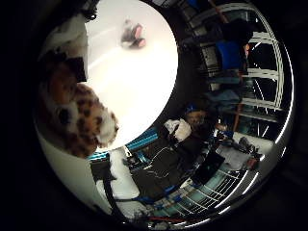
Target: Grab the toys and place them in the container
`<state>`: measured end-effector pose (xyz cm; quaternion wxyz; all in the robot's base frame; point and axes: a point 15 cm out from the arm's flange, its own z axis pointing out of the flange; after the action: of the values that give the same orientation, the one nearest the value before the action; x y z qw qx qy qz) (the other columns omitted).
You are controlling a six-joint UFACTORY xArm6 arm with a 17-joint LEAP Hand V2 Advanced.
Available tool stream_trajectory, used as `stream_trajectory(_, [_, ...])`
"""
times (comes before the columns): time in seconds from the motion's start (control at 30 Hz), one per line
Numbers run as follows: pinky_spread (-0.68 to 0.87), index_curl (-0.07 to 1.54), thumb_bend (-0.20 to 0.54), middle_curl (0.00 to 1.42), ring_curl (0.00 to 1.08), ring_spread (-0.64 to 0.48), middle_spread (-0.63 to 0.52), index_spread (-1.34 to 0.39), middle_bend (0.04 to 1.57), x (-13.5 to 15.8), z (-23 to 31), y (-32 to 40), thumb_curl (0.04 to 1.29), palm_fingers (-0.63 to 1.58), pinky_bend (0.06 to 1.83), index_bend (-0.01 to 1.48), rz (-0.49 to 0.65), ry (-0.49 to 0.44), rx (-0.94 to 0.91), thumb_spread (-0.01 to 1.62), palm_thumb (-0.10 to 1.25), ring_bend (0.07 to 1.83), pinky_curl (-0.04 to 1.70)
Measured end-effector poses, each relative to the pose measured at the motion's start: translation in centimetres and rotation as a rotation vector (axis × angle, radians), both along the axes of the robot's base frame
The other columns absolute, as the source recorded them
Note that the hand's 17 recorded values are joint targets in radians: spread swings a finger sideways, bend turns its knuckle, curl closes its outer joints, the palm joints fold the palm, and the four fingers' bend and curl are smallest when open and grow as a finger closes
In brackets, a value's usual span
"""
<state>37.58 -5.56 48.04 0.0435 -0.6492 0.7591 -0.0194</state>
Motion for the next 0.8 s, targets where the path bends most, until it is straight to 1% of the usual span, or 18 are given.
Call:
stream_trajectory(0.07, [-0.2, 0.88, -0.012, 1.01, 0.78, -0.25, -0.25, -0.29, 1.21, 0.6, 1.6, 1.8, 0.6, 0.94, 1.39, 1.08, 0.039, -0.036, 0.0, 1.11, 1.02, 1.43, 0.89])
stream_trajectory(0.13, [-0.2, 0.89, -0.012, 1.02, 0.78, -0.25, -0.25, -0.29, 1.2, 1.6, 2.2, 4.1, 0.6, 0.94, 1.38, 1.07, 0.084, -0.051, 0.002, 1.11, 1.02, 1.42, 0.9])
stream_trajectory(0.3, [-0.21, 0.89, -0.012, 1.03, 0.79, -0.25, -0.25, -0.29, 1.19, 3.9, 2.1, 10.5, 0.61, 0.95, 1.36, 1.07, 0.191, -0.064, 0.012, 1.12, 1.01, 1.41, 0.94])
stream_trajectory(0.4, [-0.21, 0.89, -0.012, 1.04, 0.8, -0.25, -0.25, -0.29, 1.19, 5.8, 1.5, 13.9, 0.61, 0.95, 1.34, 1.07, 0.239, -0.099, 0.019, 1.12, 1.01, 1.4, 0.96])
stream_trajectory(0.5, [-0.21, 0.9, -0.012, 1.04, 0.81, -0.25, -0.26, -0.29, 1.18, 8.2, 0.2, 17.6, 0.62, 0.96, 1.33, 1.06, 0.29, -0.13, 0.028, 1.12, 1.01, 1.4, 0.98])
stream_trajectory(0.63, [-0.22, 0.9, -0.012, 1.05, 0.82, -0.25, -0.26, -0.29, 1.17, 10.6, -2.9, 21.9, 0.62, 0.96, 1.31, 1.05, 0.351, -0.121, 0.027, 1.12, 1.01, 1.39, 1.0])
stream_trajectory(0.8, [-0.22, 0.9, -0.012, 1.06, 0.83, -0.25, -0.26, -0.3, 1.16, 13.3, -6.0, 25.2, 0.62, 0.97, 1.29, 1.04, 0.382, -0.13, 0.028, 1.12, 1.01, 1.38, 1.02])
